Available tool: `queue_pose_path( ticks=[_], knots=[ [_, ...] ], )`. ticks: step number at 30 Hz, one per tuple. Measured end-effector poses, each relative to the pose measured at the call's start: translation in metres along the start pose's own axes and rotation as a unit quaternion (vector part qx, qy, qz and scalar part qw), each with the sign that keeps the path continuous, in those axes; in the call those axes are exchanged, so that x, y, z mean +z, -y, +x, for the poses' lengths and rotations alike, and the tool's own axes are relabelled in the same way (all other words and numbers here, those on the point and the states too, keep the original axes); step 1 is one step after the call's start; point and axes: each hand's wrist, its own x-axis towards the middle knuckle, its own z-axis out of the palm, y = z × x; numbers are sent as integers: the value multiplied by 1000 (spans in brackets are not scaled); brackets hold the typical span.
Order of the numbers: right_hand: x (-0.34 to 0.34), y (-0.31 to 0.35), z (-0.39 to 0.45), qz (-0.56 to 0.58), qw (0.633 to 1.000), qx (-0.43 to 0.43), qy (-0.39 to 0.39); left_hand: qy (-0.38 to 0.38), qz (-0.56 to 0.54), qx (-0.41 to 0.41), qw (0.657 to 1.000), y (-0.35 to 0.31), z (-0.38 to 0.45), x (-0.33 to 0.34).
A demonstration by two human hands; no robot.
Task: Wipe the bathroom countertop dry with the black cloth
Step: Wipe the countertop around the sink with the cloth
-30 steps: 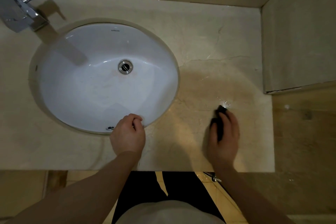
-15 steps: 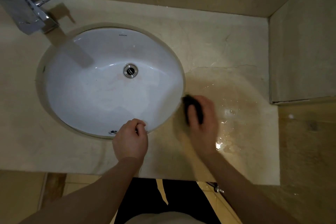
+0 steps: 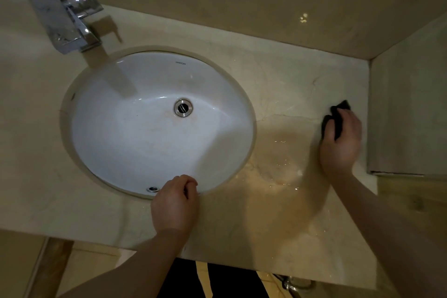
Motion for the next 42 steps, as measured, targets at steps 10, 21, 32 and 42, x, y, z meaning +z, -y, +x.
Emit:
queue_pose_path(
  ticks=[10,21,32,42],
  knots=[
    [63,96,-110,72,964,-174,186,-12,10,22,1000,5,2,2],
    [0,78,-23,127,984,-96,76,6,29,13,999,6,3,2],
    [34,-5,144,-1,999,-41,8,-35,35,57,997,11,5,6],
    [64,77,40,16,970,-183,159,-49,29,75,996,11,5,7]
  ],
)
